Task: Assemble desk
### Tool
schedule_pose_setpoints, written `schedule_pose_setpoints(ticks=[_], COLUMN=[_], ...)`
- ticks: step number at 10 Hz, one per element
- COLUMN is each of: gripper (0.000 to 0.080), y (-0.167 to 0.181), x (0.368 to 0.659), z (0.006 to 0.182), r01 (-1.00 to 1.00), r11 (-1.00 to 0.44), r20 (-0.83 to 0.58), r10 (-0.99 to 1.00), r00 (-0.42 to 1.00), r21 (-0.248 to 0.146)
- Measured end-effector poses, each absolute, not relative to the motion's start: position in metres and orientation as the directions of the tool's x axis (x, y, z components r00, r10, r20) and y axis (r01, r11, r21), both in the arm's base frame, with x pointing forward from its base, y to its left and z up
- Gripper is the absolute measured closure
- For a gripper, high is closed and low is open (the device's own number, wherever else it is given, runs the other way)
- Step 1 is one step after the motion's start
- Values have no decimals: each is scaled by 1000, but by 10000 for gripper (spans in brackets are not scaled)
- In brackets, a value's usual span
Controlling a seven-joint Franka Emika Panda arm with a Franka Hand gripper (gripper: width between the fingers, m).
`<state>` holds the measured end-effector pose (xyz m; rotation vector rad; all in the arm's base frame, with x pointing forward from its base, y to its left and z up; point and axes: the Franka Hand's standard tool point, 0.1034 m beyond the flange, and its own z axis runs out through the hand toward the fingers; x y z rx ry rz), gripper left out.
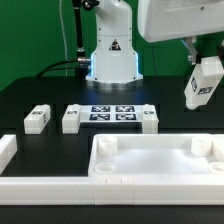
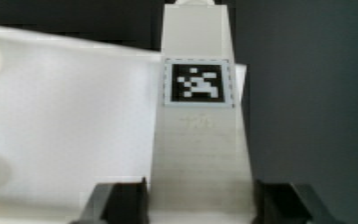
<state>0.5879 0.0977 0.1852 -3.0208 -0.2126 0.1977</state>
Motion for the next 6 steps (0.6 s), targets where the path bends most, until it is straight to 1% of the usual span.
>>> schedule_pose_setpoints(ticks=[1, 2, 3, 4, 5, 6], gripper=[517, 517, 517, 517, 517, 517], y=[91, 88, 89, 87, 86, 85], x=[601, 620, 625, 613, 623, 628], z=[211, 233, 227, 218, 222, 220], r01=[167, 168, 167, 165, 164, 166], r11=[-979, -980, -982, -983, -984, -984], r20=[-85, 4, 113, 127, 207, 286], r10=[178, 168, 157, 154, 145, 142], r00=[980, 986, 981, 980, 967, 948], r21=[-115, -106, -91, -84, -75, -62])
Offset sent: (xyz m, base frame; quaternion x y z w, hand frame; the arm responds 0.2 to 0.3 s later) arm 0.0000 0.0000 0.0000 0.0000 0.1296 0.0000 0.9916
